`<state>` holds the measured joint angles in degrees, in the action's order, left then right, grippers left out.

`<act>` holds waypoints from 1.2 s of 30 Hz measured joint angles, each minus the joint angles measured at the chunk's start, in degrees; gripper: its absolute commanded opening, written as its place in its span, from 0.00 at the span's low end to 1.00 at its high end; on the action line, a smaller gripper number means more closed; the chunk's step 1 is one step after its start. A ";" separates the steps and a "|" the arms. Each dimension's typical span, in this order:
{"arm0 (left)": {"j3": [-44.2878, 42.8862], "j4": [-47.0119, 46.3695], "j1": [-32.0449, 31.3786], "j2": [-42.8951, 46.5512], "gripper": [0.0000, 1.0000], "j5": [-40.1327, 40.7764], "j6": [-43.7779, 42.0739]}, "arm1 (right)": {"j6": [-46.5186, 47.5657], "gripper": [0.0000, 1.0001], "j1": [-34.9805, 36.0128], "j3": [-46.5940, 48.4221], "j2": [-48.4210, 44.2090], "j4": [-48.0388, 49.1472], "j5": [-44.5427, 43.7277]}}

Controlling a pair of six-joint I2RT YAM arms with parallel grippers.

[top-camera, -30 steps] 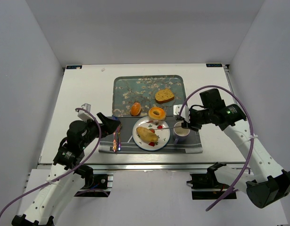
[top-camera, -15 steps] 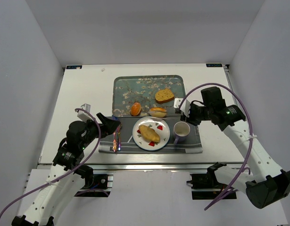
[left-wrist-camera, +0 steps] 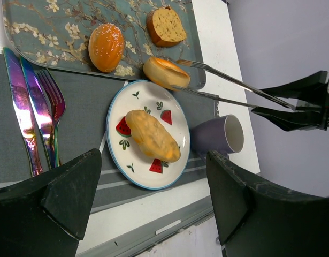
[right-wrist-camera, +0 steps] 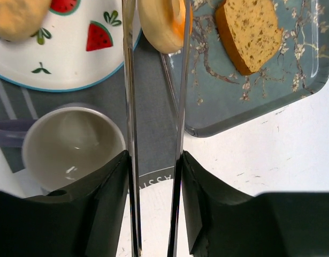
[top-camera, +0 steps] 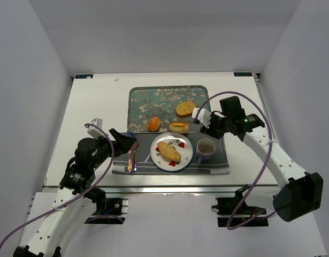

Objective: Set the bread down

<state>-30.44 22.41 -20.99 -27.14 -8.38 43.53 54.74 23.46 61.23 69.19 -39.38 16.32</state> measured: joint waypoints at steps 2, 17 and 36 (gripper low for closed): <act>0.00 0.22 0.00 0.04 0.88 0.02 0.00 | 0.46 0.47 0.00 -0.17 1.31 0.74 -0.81; 0.00 0.24 0.00 -0.20 0.88 0.00 0.00 | 2.73 0.11 0.00 -0.28 3.39 0.87 -2.19; 0.02 -0.20 0.00 -0.35 0.88 -0.02 0.02 | 3.63 0.26 -0.20 0.39 -7.63 -9.16 7.02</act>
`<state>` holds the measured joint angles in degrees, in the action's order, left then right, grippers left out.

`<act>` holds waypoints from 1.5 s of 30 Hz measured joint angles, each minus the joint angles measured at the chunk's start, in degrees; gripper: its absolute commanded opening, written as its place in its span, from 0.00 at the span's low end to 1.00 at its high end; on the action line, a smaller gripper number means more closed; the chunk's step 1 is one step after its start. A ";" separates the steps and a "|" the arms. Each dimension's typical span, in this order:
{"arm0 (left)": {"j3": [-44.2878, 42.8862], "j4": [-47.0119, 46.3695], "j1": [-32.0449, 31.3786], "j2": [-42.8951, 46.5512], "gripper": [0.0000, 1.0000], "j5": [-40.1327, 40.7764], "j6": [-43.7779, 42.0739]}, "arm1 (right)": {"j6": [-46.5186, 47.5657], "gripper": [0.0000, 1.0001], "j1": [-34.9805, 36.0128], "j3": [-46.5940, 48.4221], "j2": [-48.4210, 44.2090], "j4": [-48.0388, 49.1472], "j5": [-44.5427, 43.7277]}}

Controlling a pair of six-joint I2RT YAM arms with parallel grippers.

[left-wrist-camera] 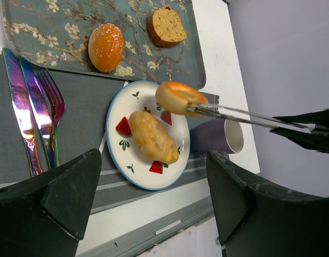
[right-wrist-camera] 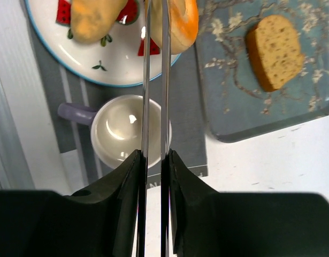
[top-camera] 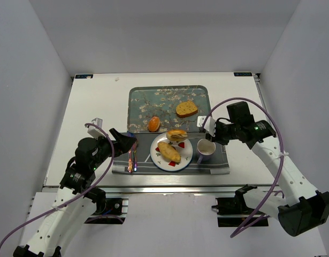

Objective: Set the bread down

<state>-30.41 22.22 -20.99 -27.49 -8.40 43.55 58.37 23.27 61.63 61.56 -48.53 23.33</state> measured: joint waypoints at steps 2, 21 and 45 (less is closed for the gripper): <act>0.00 0.00 0.00 0.00 0.88 0.00 0.00 | -0.02 0.30 0.00 -0.79 0.07 -0.55 0.07; 0.00 0.04 0.00 0.22 0.88 0.00 0.02 | -3.78 0.36 0.00 1.49 -0.39 -1.40 5.07; 0.81 -1.75 0.00 -2.03 0.88 -0.96 -0.04 | -39.10 0.40 -41.62 -15.04 20.31 36.26 -3.89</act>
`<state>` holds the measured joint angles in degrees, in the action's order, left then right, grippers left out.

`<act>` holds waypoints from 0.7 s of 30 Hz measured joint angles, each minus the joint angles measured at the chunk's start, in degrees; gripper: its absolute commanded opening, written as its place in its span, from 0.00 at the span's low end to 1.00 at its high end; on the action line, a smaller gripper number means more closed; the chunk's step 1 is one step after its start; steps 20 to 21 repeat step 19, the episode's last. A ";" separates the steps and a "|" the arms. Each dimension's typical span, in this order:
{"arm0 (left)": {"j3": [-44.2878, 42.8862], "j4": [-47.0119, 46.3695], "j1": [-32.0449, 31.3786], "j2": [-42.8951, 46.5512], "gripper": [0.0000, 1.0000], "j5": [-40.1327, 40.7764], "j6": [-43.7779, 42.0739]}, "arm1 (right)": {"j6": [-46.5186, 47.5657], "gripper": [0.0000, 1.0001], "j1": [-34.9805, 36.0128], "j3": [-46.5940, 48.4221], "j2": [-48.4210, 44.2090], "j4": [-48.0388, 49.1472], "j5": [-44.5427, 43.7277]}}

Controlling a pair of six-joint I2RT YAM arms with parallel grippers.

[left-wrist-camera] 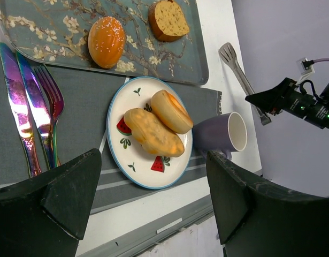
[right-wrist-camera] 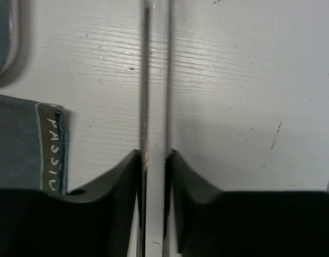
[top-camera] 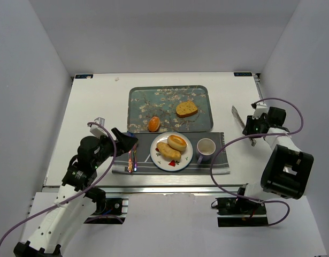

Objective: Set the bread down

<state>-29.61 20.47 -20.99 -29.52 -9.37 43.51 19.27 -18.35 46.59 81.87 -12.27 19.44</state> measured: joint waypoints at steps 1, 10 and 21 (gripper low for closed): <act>0.00 0.00 0.00 -0.07 0.88 -0.09 0.00 | -0.35 0.46 0.04 -0.52 0.55 0.83 -0.31; 0.02 -0.72 0.00 -0.07 0.88 -0.31 0.02 | 5.60 0.89 -1.68 -0.28 5.42 -1.62 -0.83; 0.59 -1.60 0.00 0.37 0.88 -0.48 0.04 | 11.76 0.89 -3.02 15.98 -2.45 -14.84 4.68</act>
